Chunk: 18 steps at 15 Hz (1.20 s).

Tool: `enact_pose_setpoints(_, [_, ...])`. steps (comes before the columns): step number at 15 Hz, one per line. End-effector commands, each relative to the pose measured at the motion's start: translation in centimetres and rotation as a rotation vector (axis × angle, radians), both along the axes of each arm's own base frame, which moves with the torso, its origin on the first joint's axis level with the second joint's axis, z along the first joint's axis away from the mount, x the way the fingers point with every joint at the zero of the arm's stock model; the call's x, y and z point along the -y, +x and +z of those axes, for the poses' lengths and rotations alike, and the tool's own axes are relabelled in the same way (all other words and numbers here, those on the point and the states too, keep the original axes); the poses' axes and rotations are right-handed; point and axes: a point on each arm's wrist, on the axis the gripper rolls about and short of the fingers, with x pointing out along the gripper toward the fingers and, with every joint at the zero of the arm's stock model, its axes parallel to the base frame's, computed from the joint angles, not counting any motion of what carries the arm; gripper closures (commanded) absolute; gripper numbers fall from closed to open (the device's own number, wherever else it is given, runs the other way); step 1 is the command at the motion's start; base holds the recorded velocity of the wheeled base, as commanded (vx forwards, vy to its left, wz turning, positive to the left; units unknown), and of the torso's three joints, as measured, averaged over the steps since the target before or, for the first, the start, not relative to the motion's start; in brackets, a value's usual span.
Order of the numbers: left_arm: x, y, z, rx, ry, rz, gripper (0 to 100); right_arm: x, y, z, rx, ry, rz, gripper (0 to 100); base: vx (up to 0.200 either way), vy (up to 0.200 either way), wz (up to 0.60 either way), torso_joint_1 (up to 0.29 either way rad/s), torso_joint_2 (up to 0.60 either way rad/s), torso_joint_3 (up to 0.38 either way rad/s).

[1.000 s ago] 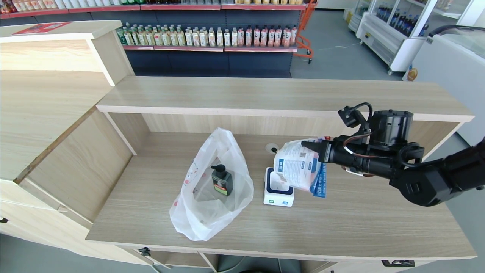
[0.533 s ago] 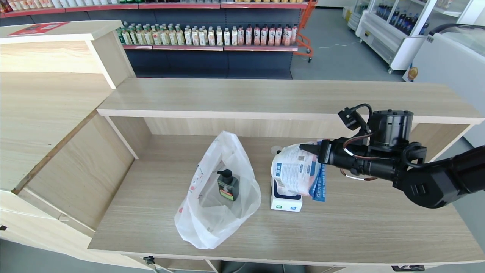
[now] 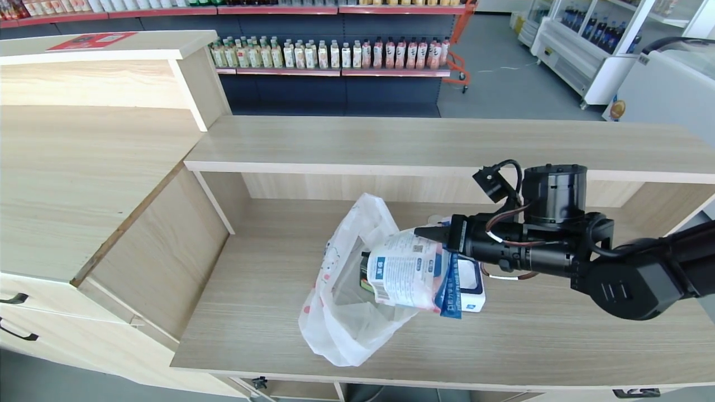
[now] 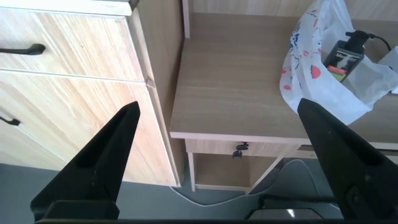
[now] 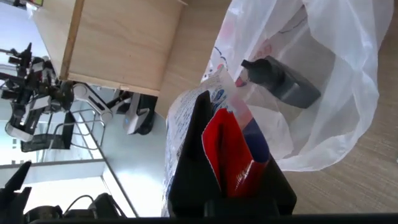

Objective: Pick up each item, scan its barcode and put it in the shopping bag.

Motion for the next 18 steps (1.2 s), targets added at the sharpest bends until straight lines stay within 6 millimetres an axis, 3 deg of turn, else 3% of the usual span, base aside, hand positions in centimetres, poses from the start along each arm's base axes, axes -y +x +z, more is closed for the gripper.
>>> enact_pose_setpoints(1, [0.0, 0.0, 0.0, 0.001, -0.002, 0.000, 0, -1.3, -0.5, -0.5, -0.014, -0.007, 0.042, 100, 0.000, 0.000, 0.00, 0.000, 0.00, 0.000])
enact_pose_setpoints(7, [0.0, 0.0, 0.0, 0.001, 0.000, 0.002, 0, -2.6, -1.9, -3.8, -0.162, -0.053, 0.089, 100, 0.000, 0.000, 0.00, 0.000, 0.00, 0.000])
enact_pose_setpoints(18, [0.0, 0.0, 0.0, 0.001, -0.002, 0.000, 0, -4.0, 1.2, -8.6, -0.215, -0.110, 0.014, 100, 0.000, 0.000, 0.00, 0.000, 0.00, 0.000])
